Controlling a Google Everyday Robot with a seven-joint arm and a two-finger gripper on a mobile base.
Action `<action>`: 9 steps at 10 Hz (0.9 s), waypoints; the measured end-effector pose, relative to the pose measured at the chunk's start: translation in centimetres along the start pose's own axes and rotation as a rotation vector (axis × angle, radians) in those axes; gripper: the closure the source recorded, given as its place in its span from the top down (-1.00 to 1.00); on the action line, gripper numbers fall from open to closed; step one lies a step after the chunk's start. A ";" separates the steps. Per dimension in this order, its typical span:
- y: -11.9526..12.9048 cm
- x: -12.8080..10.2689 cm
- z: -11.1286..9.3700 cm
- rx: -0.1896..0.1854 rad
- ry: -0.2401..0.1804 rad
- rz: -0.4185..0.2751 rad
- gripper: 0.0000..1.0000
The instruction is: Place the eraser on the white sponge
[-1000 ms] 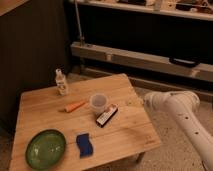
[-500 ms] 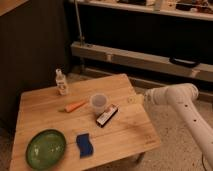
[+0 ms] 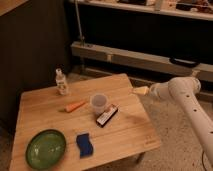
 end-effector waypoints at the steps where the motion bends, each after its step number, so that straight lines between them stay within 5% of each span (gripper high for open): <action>1: 0.4 0.2 -0.1 0.004 0.000 0.061 0.60; 5: 0.8 0.3 -0.1 0.004 -0.001 0.126 0.60; 7: 1.7 0.9 0.2 -0.100 0.045 0.221 0.60; 9: 2.7 1.7 0.4 -0.231 0.117 0.446 0.60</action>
